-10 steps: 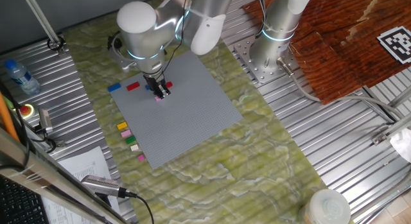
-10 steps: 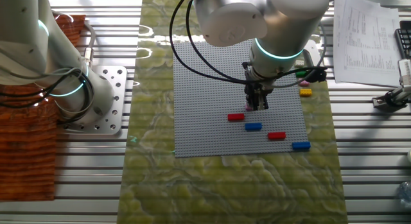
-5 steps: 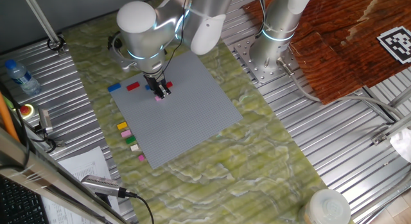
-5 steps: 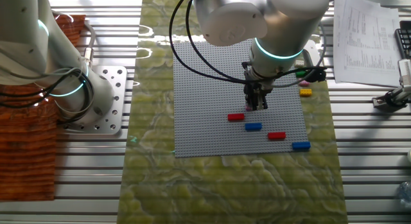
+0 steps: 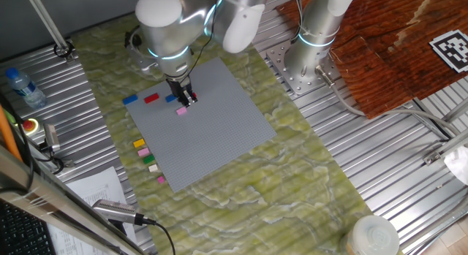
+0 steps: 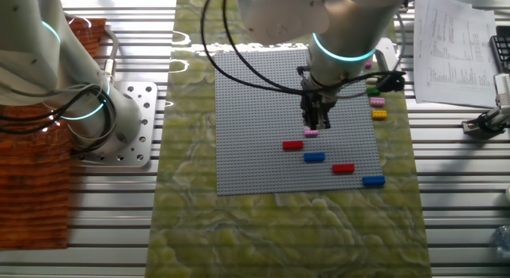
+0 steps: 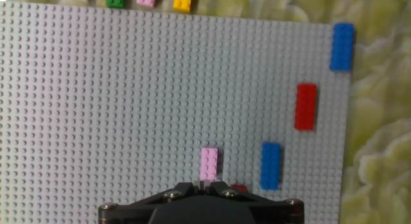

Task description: Stack small Lego blocks randomly, one at a time

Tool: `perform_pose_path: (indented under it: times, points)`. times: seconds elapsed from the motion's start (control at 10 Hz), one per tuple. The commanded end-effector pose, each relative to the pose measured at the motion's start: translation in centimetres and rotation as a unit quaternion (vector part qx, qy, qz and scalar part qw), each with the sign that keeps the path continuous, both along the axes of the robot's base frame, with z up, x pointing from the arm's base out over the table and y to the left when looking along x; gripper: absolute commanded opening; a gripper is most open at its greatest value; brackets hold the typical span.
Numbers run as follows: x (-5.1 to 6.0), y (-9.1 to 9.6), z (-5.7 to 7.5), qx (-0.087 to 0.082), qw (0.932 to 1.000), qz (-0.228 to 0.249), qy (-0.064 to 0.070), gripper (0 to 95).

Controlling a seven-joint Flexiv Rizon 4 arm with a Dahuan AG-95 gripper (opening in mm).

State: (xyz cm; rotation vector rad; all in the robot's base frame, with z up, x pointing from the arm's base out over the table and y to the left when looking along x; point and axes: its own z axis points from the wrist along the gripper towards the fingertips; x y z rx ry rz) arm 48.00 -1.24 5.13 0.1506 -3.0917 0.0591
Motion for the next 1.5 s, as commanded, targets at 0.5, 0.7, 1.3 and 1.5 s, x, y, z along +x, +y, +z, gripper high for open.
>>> perform_pose_path:
  times: [0.5,0.7,1.3,1.5]
  points:
    - [-0.94,0.06,0.22,0.004,1.0,0.001,-0.006,0.0]
    - [-0.96,0.07,0.22,0.003,1.0,0.0,-0.006,0.0]
    - [-1.01,0.08,0.27,0.005,1.0,-0.003,-0.005,0.0]
    - [-1.01,0.08,0.28,0.004,1.0,-0.002,-0.005,0.0]
